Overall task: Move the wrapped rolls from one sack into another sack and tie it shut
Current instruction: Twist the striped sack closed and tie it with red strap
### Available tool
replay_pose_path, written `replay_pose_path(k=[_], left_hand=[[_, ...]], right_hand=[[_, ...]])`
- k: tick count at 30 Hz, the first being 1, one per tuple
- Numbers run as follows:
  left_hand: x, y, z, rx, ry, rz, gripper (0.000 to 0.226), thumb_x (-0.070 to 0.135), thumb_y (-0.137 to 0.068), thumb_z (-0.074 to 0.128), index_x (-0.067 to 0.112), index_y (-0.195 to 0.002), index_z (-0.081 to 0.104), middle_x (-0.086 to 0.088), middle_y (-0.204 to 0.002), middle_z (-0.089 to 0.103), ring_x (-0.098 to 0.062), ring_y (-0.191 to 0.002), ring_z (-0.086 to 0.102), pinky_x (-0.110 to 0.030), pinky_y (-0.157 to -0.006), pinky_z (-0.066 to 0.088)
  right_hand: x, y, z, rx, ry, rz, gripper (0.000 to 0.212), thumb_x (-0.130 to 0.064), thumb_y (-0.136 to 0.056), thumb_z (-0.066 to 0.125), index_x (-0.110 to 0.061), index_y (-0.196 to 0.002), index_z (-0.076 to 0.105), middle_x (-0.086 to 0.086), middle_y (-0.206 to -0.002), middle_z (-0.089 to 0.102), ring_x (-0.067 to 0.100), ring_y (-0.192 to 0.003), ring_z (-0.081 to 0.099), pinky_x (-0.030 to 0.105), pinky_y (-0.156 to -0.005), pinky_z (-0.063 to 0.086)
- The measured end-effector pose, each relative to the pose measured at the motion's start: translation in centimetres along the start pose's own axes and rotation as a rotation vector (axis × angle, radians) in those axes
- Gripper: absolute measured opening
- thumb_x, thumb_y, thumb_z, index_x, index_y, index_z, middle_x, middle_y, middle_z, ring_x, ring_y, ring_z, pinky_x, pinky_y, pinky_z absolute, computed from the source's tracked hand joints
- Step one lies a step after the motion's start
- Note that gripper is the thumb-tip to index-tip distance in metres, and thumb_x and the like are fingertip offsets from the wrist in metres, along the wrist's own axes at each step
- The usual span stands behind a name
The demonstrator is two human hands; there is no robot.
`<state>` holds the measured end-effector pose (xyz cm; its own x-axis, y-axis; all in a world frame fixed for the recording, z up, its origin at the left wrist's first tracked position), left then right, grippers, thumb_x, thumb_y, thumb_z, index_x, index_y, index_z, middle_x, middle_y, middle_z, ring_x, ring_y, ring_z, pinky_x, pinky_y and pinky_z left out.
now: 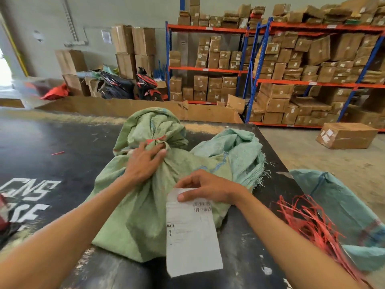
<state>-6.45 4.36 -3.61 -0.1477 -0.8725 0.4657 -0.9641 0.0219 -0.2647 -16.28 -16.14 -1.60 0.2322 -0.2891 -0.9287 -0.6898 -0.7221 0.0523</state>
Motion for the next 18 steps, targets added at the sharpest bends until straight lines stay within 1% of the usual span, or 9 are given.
replay_pose_path(k=[1, 2, 4, 7, 9, 11, 14, 16, 18], left_hand=[[0.2, -1.1, 0.0, -0.038, -0.051, 0.013, 0.072, 0.079, -0.087, 0.021, 0.044, -0.149, 0.033, -0.012, -0.143, 0.032, -0.037, -0.129, 0.038, -0.047, -0.109, 0.030], [0.2, -2.3, 0.1, -0.067, -0.105, 0.033, 0.078, 0.082, -0.085, 0.019, 0.044, -0.152, 0.025, -0.012, -0.147, 0.027, -0.037, -0.131, 0.034, -0.048, -0.109, 0.029], [-0.1, -4.6, 0.3, -0.091, -0.226, 0.106, 0.080, 0.081, -0.086, 0.027, 0.043, -0.155, 0.012, -0.013, -0.153, 0.017, -0.036, -0.133, 0.026, -0.049, -0.108, 0.026], [-0.2, -7.2, 1.0, -0.067, -0.400, 0.226, 0.091, 0.085, -0.079, 0.027, 0.042, -0.155, 0.002, -0.013, -0.147, 0.021, -0.035, -0.124, 0.030, -0.047, -0.101, 0.028], [-0.1, -8.9, 1.6, -0.053, -0.472, 0.282, 0.098, 0.090, -0.073, 0.024, 0.043, -0.155, -0.002, -0.012, -0.141, 0.026, -0.033, -0.118, 0.033, -0.046, -0.096, 0.030], [-0.4, -10.1, 2.2, -0.054, -0.470, 0.325, 0.098, 0.093, -0.071, 0.015, 0.044, -0.154, -0.002, -0.011, -0.135, 0.029, -0.032, -0.113, 0.034, -0.044, -0.093, 0.030], [-1.9, -11.2, 2.6, -0.030, -0.370, 0.400, 0.098, 0.093, -0.068, -0.001, 0.047, -0.154, -0.001, -0.009, -0.132, 0.031, -0.030, -0.111, 0.034, -0.045, -0.093, 0.030], [-3.3, -10.9, 2.8, 0.014, -0.228, 0.483, 0.092, 0.091, -0.075, 0.005, 0.046, -0.154, 0.007, -0.008, -0.135, 0.029, -0.029, -0.118, 0.032, -0.048, -0.100, 0.033], [-4.8, -9.9, 3.0, 0.056, -0.173, 0.653, 0.082, 0.086, -0.082, 0.019, 0.044, -0.153, 0.019, -0.009, -0.141, 0.029, -0.032, -0.126, 0.032, -0.055, -0.104, 0.033]], right_hand=[[-0.2, -1.3, 0.4, -0.009, 0.017, 0.001, 0.020, -0.012, -0.093, 0.068, -0.010, -0.113, 0.071, 0.006, -0.107, 0.073, 0.016, -0.095, 0.068, 0.028, -0.084, 0.053], [-0.4, -2.5, 0.8, -0.018, 0.046, 0.003, 0.022, -0.013, -0.093, 0.068, -0.010, -0.115, 0.071, 0.007, -0.109, 0.073, 0.014, -0.096, 0.068, 0.029, -0.085, 0.052], [-0.4, -4.7, 1.7, -0.032, 0.089, 0.018, 0.025, -0.017, -0.093, 0.068, -0.010, -0.117, 0.070, 0.006, -0.111, 0.074, 0.010, -0.094, 0.067, 0.026, -0.085, 0.050], [0.0, -8.0, 3.3, -0.050, 0.109, 0.032, 0.027, -0.018, -0.093, 0.068, -0.010, -0.119, 0.070, -0.003, -0.107, 0.072, 0.007, -0.096, 0.066, 0.025, -0.088, 0.049], [0.7, -10.5, 3.8, 0.003, 0.131, 0.034, 0.029, -0.014, -0.093, 0.068, -0.007, -0.121, 0.068, -0.003, -0.112, 0.070, 0.003, -0.098, 0.064, 0.021, -0.091, 0.049], [1.9, -12.3, 3.1, 0.096, 0.115, 0.045, 0.032, -0.011, -0.093, 0.067, -0.003, -0.124, 0.066, 0.001, -0.118, 0.069, 0.003, -0.103, 0.063, 0.022, -0.096, 0.048], [5.4, -12.7, 0.3, 0.223, 0.098, 0.112, 0.033, -0.014, -0.092, 0.068, -0.005, -0.124, 0.067, 0.007, -0.118, 0.071, 0.008, -0.102, 0.064, 0.031, -0.096, 0.049], [7.5, -11.7, -1.1, 0.297, -0.007, 0.167, 0.033, -0.013, -0.092, 0.068, -0.007, -0.125, 0.067, 0.011, -0.116, 0.071, 0.017, -0.101, 0.064, 0.037, -0.096, 0.049], [8.9, -11.0, -1.9, 0.348, -0.107, 0.186, 0.032, -0.009, -0.093, 0.067, -0.007, -0.125, 0.067, 0.009, -0.110, 0.072, 0.021, -0.099, 0.064, 0.038, -0.093, 0.048]])
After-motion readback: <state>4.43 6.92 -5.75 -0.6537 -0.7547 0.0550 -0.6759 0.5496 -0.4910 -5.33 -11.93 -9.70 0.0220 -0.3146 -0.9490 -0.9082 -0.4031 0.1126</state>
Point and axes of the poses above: each hand's wrist, its own y-axis away from the middle knuckle, its own z-axis out of the palm, x = y × z, the point moved 4 cm from there along -y, towards the middle knuckle
